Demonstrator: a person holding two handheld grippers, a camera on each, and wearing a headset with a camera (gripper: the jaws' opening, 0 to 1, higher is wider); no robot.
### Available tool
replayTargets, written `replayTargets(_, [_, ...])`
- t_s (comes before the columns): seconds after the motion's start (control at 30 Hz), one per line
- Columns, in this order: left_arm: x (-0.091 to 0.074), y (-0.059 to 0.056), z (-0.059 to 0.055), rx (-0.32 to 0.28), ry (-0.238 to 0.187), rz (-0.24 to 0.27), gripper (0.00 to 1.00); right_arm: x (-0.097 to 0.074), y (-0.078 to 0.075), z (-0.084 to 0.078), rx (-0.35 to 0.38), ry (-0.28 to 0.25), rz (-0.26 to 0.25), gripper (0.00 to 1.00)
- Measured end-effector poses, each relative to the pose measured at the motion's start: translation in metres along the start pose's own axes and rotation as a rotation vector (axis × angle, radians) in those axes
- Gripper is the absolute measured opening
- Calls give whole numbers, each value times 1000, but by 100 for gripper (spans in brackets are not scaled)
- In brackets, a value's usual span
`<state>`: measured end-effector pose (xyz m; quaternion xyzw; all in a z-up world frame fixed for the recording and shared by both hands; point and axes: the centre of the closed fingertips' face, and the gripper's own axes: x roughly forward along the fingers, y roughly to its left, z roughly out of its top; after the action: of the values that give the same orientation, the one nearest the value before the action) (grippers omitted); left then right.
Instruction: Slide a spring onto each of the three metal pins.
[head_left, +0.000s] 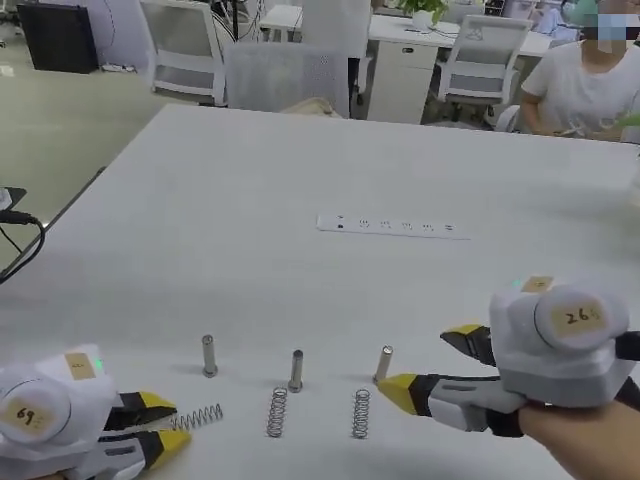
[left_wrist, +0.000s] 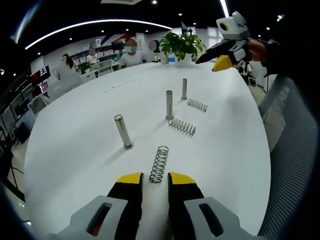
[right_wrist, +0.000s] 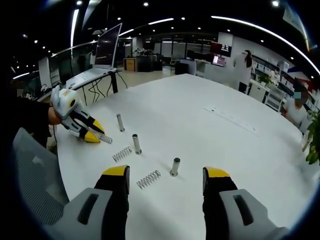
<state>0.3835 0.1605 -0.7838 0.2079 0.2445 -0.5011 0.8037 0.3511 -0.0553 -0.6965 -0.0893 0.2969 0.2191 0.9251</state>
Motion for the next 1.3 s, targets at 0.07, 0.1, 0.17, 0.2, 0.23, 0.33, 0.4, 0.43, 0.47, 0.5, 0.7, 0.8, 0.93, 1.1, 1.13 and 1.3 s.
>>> replayTargets(0.07, [1, -1, 0, 7, 2, -5, 10, 0, 0, 0, -1, -1, 0, 57])
replayTargets(0.1, [1, -1, 0, 12, 2, -6, 10, 0, 0, 1, 0, -2, 0, 57])
replayTargets(0.17, [2, -3, 0, 21, 2, -10, 10, -1, 0, 1, 1, -2, 0, 57])
replayTargets(0.2, [3, -3, 0, 22, 6, -13, 9, -1, 0, 1, 1, -3, 0, 57])
replayTargets(0.23, [3, -4, 1, 23, 2, -14, 8, -1, 0, 1, 2, -2, 1, 56])
replayTargets(0.33, [3, -2, 1, 33, 1, -6, 3, -1, 0, 1, 1, -3, 1, 56])
replayTargets(0.4, [3, -3, 1, 35, 3, -5, 3, -1, 1, 1, 0, -5, 2, 56])
replayTargets(0.43, [3, -3, 1, 35, 3, -6, 3, -1, 1, 1, 1, -5, 3, 56])
replayTargets(0.47, [2, -4, 1, 32, 4, -9, 3, -1, 1, 1, 2, -6, 4, 56])
replayTargets(0.5, [2, -4, 1, 32, 2, -11, 3, -1, 2, 2, 0, -7, 4, 56])
replayTargets(0.7, [-1, -8, 3, 37, -5, -17, 3, -3, 3, 5, -3, -18, 9, 56])
replayTargets(0.8, [-3, -13, 5, 41, -8, -27, 3, -4, 3, 4, -3, -18, 12, 55])
replayTargets(0.93, [-6, -20, 11, 60, -18, -38, 3, -9, 7, 6, -15, -30, 28, 52])
replayTargets(1.1, [-11, -25, 21, 75, -35, -45, 3, -10, 10, 6, -21, -31, 39, 52])
replayTargets(1.13, [-12, -27, 23, 75, -39, -45, 3, -11, 10, 6, -20, -32, 42, 51])
replayTargets(1.3, [-18, -32, 35, 89, -66, -46, 3, -15, 18, 8, -22, -40, 75, 49])
